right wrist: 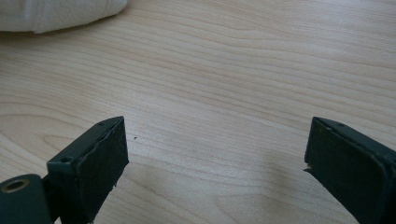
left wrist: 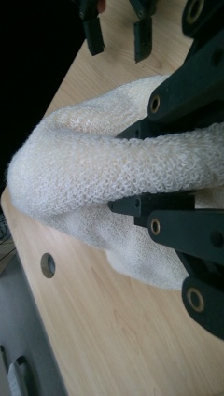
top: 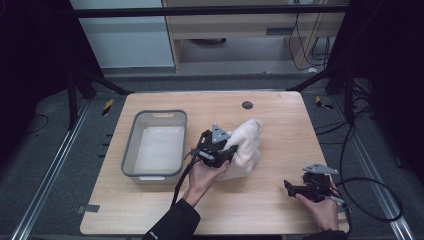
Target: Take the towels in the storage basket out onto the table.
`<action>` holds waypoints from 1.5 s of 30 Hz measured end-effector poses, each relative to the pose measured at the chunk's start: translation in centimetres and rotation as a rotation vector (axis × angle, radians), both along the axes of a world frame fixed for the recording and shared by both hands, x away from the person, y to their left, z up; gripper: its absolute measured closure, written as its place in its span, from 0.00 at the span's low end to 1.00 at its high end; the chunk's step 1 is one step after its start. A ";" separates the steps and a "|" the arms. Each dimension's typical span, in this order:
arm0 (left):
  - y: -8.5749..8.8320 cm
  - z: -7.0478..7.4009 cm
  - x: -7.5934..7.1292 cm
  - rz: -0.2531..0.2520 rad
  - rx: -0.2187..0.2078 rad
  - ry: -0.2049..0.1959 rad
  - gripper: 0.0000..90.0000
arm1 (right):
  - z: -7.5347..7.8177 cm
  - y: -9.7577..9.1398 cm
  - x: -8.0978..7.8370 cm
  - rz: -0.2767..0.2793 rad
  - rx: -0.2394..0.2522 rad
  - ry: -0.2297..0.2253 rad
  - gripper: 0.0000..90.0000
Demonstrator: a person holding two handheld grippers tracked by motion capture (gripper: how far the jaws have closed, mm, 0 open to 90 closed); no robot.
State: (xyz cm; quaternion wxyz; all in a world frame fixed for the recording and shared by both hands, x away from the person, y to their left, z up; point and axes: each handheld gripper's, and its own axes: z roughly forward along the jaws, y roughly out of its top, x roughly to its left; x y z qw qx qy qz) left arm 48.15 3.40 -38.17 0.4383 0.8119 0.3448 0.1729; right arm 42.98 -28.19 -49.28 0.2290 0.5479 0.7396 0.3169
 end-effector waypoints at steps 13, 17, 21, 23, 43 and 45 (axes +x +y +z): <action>-1.2 -3.0 -0.6 -0.038 0.024 0.037 0.79 | 0.0 -0.1 0.0 -0.009 -0.012 -0.007 0.07; -1.5 -3.7 -0.7 -0.049 0.014 0.047 0.77 | -0.1 -0.1 0.0 -0.012 -0.016 -0.006 0.07; -1.7 -4.1 -0.9 -0.062 0.006 0.055 0.73 | -0.1 -0.1 0.0 -0.019 -0.016 -0.004 0.07; -1.8 -4.3 -1.0 -0.073 0.003 0.064 0.71 | -0.1 -0.1 0.0 -0.023 -0.020 -0.001 0.07; -2.5 -4.8 -2.9 -0.159 0.026 0.086 0.30 | -0.4 -0.6 0.0 -0.050 -0.016 0.003 0.06; -2.3 -4.6 -3.2 -0.165 0.022 0.084 0.28 | -0.4 -0.6 0.0 -0.051 -0.014 0.003 0.06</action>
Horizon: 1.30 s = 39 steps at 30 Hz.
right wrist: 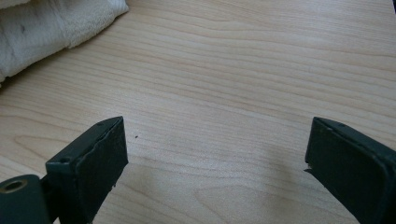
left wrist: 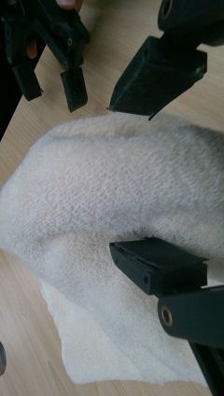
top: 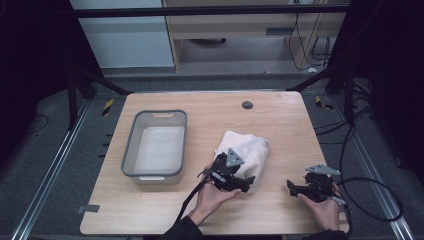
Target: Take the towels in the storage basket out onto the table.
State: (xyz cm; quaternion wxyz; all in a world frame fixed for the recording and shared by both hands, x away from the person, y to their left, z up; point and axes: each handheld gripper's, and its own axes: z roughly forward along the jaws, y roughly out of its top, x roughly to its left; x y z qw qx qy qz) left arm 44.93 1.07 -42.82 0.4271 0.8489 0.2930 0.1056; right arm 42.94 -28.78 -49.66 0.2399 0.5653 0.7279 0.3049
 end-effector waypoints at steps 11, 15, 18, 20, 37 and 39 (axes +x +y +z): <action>1.9 1.9 -1.3 0.012 -0.015 -0.043 0.28 | 0.0 -0.1 0.0 0.001 0.000 -0.003 0.06; 2.8 2.4 -1.6 0.023 -0.017 -0.054 0.28 | 0.0 -0.1 0.0 -0.001 0.002 -0.002 0.06; 3.6 2.8 -1.7 0.027 -0.016 -0.056 0.28 | 0.0 -0.1 -0.1 -0.006 0.002 -0.002 0.06; 4.3 3.0 -1.8 0.033 -0.014 -0.063 0.28 | 0.0 -0.1 -0.1 -0.006 0.003 -0.002 0.06; 13.1 3.1 -3.1 0.195 -0.047 -0.099 0.29 | -0.1 -0.1 -0.2 -0.012 0.002 -0.002 0.06; 14.3 3.2 -3.3 0.221 -0.051 -0.109 0.29 | -0.1 0.0 -0.2 -0.010 -0.001 -0.002 0.06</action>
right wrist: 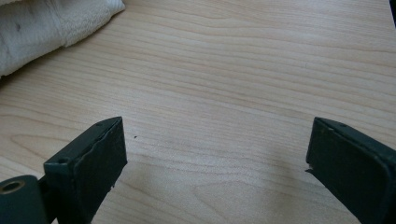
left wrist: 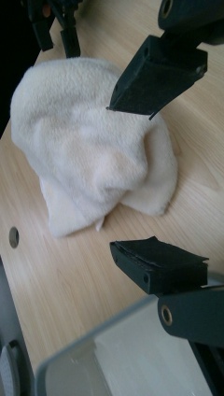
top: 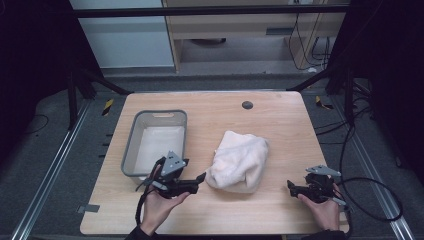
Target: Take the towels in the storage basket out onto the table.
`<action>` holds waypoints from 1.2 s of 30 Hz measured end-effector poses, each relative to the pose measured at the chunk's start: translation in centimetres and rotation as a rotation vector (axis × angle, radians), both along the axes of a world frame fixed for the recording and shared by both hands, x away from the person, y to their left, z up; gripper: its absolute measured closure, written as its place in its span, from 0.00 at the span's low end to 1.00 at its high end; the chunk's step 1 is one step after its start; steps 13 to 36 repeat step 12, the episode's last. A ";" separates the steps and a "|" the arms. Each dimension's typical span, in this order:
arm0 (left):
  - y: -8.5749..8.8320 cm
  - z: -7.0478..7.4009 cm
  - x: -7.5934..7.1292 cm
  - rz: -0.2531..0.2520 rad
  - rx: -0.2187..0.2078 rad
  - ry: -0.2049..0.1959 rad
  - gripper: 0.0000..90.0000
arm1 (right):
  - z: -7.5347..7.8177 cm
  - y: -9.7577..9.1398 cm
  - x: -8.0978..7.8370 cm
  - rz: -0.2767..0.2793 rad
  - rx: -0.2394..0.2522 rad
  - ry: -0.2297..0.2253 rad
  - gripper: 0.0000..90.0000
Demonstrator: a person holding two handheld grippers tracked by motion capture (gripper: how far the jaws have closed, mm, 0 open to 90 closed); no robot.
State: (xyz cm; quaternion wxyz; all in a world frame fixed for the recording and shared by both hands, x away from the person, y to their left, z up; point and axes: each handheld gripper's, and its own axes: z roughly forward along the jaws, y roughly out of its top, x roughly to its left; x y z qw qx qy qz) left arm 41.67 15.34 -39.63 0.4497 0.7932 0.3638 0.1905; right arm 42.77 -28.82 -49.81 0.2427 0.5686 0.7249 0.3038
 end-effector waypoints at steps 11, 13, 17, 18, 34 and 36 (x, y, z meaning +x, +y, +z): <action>4.7 -0.7 -0.4 0.147 -0.017 -0.018 0.30 | 0.0 0.0 -0.1 0.006 -0.006 -0.003 0.06; 5.0 -0.8 -0.4 0.153 -0.015 -0.016 0.30 | 0.0 0.0 -0.1 0.007 -0.006 -0.003 0.06; 5.0 -0.8 -0.4 0.153 -0.015 -0.016 0.30 | 0.0 0.0 -0.1 0.007 -0.006 -0.003 0.06; 5.0 -0.8 -0.4 0.153 -0.015 -0.016 0.30 | 0.0 0.0 -0.1 0.007 -0.006 -0.003 0.06; 5.0 -0.8 -0.4 0.153 -0.015 -0.016 0.30 | 0.0 0.0 -0.1 0.007 -0.006 -0.003 0.06; 5.0 -0.8 -0.4 0.153 -0.015 -0.016 0.30 | 0.0 0.0 -0.1 0.007 -0.006 -0.003 0.06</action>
